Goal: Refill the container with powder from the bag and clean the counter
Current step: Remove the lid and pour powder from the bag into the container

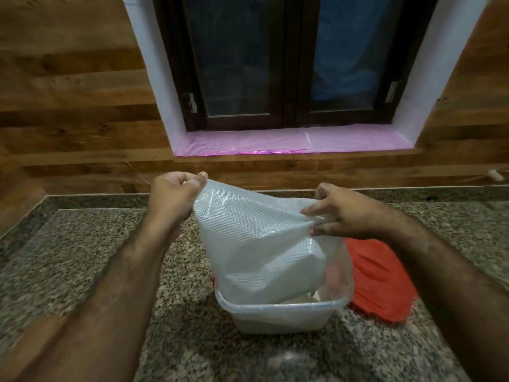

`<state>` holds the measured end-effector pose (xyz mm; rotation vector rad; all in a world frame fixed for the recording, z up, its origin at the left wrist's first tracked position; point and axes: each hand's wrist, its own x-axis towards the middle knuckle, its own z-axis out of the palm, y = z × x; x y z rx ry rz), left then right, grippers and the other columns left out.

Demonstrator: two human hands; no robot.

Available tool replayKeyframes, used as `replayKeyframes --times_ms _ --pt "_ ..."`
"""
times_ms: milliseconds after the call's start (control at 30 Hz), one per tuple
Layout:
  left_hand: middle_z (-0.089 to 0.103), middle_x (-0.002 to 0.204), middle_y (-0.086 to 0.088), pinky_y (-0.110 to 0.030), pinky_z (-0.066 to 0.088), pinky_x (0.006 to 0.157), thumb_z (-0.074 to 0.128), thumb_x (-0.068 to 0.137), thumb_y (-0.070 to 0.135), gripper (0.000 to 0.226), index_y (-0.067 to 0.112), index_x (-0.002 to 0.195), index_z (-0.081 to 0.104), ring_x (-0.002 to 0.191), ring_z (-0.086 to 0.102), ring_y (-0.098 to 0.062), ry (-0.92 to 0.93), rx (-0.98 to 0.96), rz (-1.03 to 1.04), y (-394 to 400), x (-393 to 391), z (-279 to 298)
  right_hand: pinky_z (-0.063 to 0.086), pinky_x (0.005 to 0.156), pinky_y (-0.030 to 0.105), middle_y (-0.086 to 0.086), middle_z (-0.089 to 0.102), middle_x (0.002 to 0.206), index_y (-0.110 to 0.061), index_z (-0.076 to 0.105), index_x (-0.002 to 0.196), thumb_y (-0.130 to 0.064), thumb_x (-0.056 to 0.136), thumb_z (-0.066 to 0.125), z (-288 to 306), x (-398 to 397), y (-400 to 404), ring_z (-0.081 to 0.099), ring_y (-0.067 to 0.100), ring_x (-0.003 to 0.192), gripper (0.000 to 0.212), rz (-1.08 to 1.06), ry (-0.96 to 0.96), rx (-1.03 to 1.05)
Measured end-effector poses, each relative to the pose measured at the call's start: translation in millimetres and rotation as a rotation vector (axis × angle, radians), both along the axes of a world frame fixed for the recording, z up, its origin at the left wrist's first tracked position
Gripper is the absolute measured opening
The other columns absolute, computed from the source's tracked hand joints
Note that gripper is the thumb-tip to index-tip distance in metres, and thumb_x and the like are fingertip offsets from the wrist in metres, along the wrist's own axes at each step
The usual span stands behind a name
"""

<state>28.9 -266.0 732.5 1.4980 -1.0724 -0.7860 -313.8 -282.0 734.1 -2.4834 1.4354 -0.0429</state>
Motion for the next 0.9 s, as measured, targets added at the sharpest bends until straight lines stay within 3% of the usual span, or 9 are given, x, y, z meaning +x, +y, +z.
replayKeyframes --times_ms 67,167,267,400,500,600,667,767,900 --pt "0.079 0.076 -0.002 -0.018 0.049 0.056 0.080 0.099 0.025 0.024 0.007 0.083 0.078 0.055 0.063 -0.001 -0.023 -0.031 0.003 -2.4 -4.6 3.6 0.055 0.082 0.040 -0.015 0.047 0.106 -0.043 0.079 0.121 -0.044 0.093 0.079 2.8 -0.1 3.9 0.055 0.009 0.096 0.027 0.020 -0.079 -0.090" --pt "0.082 0.081 0.002 -0.030 0.056 0.074 0.083 0.096 0.025 0.021 0.010 0.081 0.080 0.077 0.075 -0.008 -0.043 -0.041 0.020 -4.9 -5.0 7.1 0.054 0.086 0.045 -0.014 0.053 0.101 -0.038 0.083 0.108 -0.033 0.094 0.080 8.8 -0.1 8.2 0.055 0.006 0.092 0.015 -0.024 -0.157 -0.211" --pt "0.082 0.076 0.001 -0.035 0.062 0.075 0.086 0.092 0.025 0.018 0.011 0.082 0.081 0.074 0.077 -0.013 -0.080 -0.055 0.032 -3.8 -2.3 7.2 0.034 0.108 0.049 -0.015 0.053 0.114 -0.041 0.082 0.108 -0.032 0.097 0.074 11.1 0.5 10.0 0.049 0.009 0.115 0.017 -0.152 -0.166 -0.326" --pt "0.082 0.080 0.006 -0.042 0.066 0.084 0.080 0.094 0.047 0.027 0.021 0.084 0.083 0.085 0.080 -0.018 -0.303 0.007 0.034 3.8 -3.1 1.2 0.027 0.110 0.054 -0.012 0.056 0.131 -0.038 0.080 0.102 -0.025 0.096 0.069 5.1 7.7 12.5 0.048 0.016 0.130 0.018 -0.246 -0.154 -0.431" --pt "0.079 0.123 -0.002 -0.044 0.057 0.098 0.058 0.101 0.068 0.056 0.024 0.130 0.075 0.114 0.073 -0.025 -0.698 0.053 0.120 15.4 -8.7 6.8 0.040 0.100 0.049 -0.009 0.060 0.131 -0.032 0.077 0.107 -0.021 0.096 0.067 -3.6 8.7 14.1 0.053 0.023 0.122 0.018 -0.275 -0.213 -0.425" --pt "0.028 0.177 -0.006 -0.051 0.025 0.128 0.047 0.105 0.069 0.082 0.023 0.170 0.030 0.163 0.025 -0.029 -0.924 -0.151 0.038 34.2 -24.8 17.2 0.038 0.094 0.044 -0.011 0.061 0.131 -0.032 0.075 0.109 -0.020 0.096 0.067 -18.9 9.1 16.0 0.052 0.022 0.120 0.020 -0.292 -0.258 -0.424" --pt "0.011 0.182 -0.003 -0.047 0.010 0.134 0.041 0.101 0.075 0.094 0.022 0.174 0.014 0.168 0.008 -0.023 -1.084 -0.212 -0.158 43.7 -34.5 19.9 0.038 0.093 0.045 -0.011 0.061 0.130 -0.031 0.075 0.108 -0.019 0.095 0.068 -28.1 10.1 17.1 0.052 0.022 0.119 0.020 -0.299 -0.306 -0.426" --pt "0.028 0.178 -0.001 -0.047 0.009 0.136 0.016 0.085 0.096 0.115 0.020 0.171 0.025 0.164 0.024 -0.017 -1.321 0.028 -0.406 50.5 -43.7 17.1 0.040 0.094 0.048 -0.010 0.062 0.128 -0.029 0.076 0.106 -0.017 0.093 0.069 -37.0 12.0 18.0 0.052 0.023 0.119 0.019 -0.314 -0.378 -0.451" --pt "0.008 0.182 -0.005 -0.048 0.004 0.137 0.020 0.091 0.094 0.115 0.015 0.174 0.011 0.169 0.004 -0.020 -1.352 -0.082 -0.249 52.5 -43.9 8.7 0.041 0.091 0.047 -0.010 0.063 0.125 -0.027 0.076 0.107 -0.023 0.094 0.061 -44.1 15.1 19.9 0.054 0.025 0.117 0.021 -0.324 -0.430 -0.493"
